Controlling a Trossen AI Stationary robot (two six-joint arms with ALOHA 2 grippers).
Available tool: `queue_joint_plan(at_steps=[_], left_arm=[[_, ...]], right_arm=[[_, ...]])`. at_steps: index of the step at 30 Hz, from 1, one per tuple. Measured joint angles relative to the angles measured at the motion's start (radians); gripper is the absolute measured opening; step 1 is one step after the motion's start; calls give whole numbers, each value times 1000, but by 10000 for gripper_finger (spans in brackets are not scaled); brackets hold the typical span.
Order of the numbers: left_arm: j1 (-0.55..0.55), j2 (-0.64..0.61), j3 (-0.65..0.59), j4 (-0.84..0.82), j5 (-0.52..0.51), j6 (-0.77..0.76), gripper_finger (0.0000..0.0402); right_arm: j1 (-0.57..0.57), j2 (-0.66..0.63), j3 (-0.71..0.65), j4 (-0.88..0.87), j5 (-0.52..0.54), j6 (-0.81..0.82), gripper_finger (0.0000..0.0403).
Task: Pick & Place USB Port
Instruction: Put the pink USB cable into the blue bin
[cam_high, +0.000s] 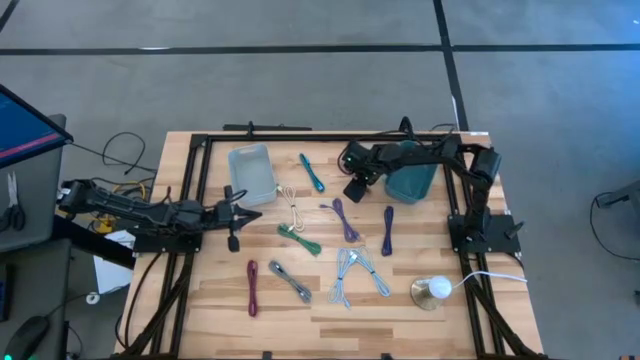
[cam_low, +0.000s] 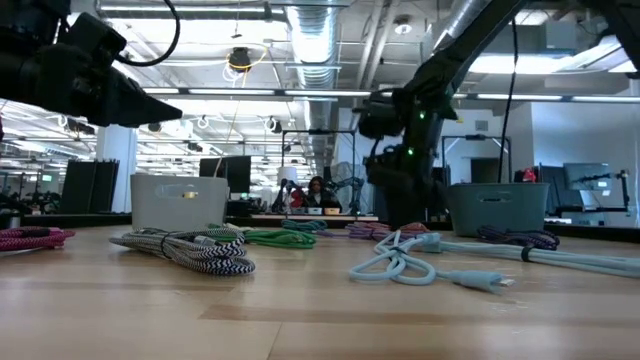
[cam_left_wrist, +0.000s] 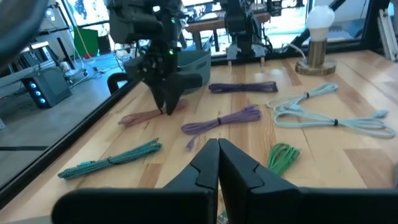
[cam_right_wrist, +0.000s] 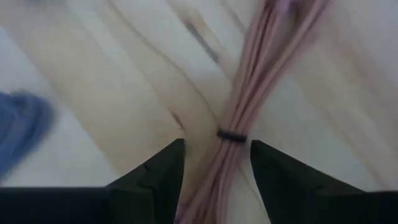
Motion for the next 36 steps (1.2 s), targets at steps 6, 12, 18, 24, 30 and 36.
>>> queue_joint_plan(at_steps=[6, 12, 18, 24, 30, 36], left_arm=[[0, 12, 0, 3, 0, 0, 8], [0, 13, 0, 2, 0, 0, 8], [0, 13, 0, 2, 0, 0, 7], [0, 13, 0, 2, 0, 0, 8], [0, 15, 0, 2, 0, 0, 7], [0, 29, 0, 2, 0, 0, 9]], right_arm=[[19, 23, 0, 26, 5, -18, 143], [20, 5, -2, 35, 5, -24, 53], [31, 1, 2, 53, 6, -56, 21], [53, 1, 60, 56, 5, -105, 8], [71, -100, 85, 62, 29, -115, 5], [91, -287, 51, 35, 111, -94, 5]])
